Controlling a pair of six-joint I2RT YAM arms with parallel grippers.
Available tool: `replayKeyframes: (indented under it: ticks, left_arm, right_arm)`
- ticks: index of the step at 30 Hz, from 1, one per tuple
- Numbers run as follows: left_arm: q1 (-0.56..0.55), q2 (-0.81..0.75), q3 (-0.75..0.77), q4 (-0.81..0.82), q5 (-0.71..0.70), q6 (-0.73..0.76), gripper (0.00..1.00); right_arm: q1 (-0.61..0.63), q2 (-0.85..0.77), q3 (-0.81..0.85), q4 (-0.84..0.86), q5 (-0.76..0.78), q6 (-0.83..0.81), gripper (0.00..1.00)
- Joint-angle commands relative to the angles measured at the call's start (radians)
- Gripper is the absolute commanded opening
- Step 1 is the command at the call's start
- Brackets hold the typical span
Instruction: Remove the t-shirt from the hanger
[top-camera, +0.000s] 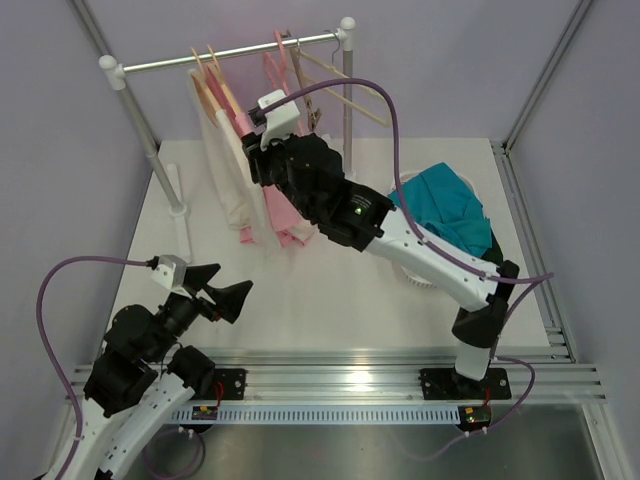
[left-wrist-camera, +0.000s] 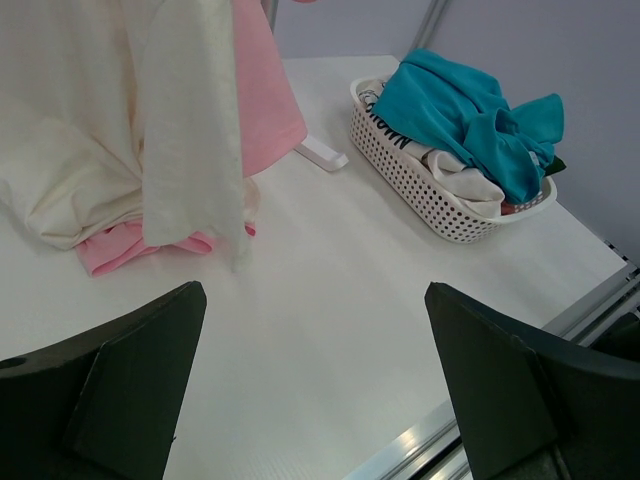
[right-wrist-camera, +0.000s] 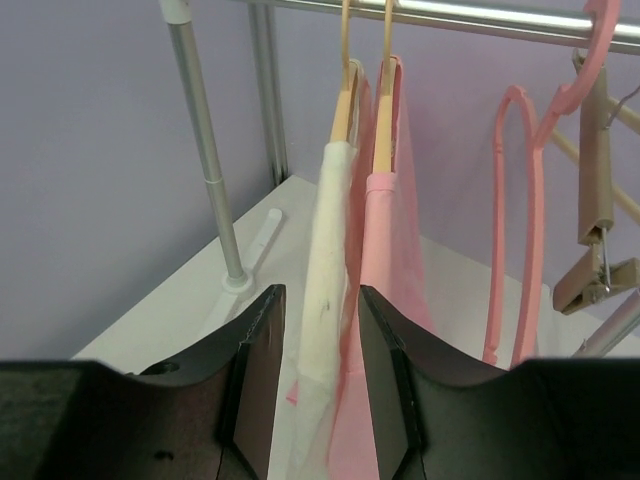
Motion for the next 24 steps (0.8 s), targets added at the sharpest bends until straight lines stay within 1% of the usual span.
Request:
replayKeyframes:
  ticks: [1, 6, 9, 17, 18, 24]
  left_arm:
    - [0.005, 0.003, 0.004, 0.025, 0.030, 0.022, 0.99]
    - [0.005, 0.003, 0.004, 0.027, 0.032, 0.023, 0.99]
    - [0.005, 0.008, 0.004, 0.025, 0.035, 0.023, 0.99]
    - [0.004, 0.011, 0.004, 0.025, 0.042, 0.025, 0.99]
    - [0.004, 0.010, 0.003, 0.027, 0.042, 0.025, 0.99]
    - [0.004, 0.011, 0.004, 0.025, 0.042, 0.026, 0.99]
  right_arm:
    - [-0.062, 0.080, 0.138, -0.032, -0.031, 0.004, 0.44]
    - [-0.128, 0.231, 0.332, -0.120, -0.074, 0.030, 0.52]
    - [-0.147, 0.287, 0.392, -0.155, -0.096, 0.043, 0.56]
    - [-0.159, 0.311, 0.362, -0.152, -0.156, 0.074, 0.58]
    - [-0.160, 0.315, 0.361, -0.149, -0.166, 0.105, 0.58]
    - [-0.167, 0.342, 0.353, -0.143, -0.140, 0.097, 0.57]
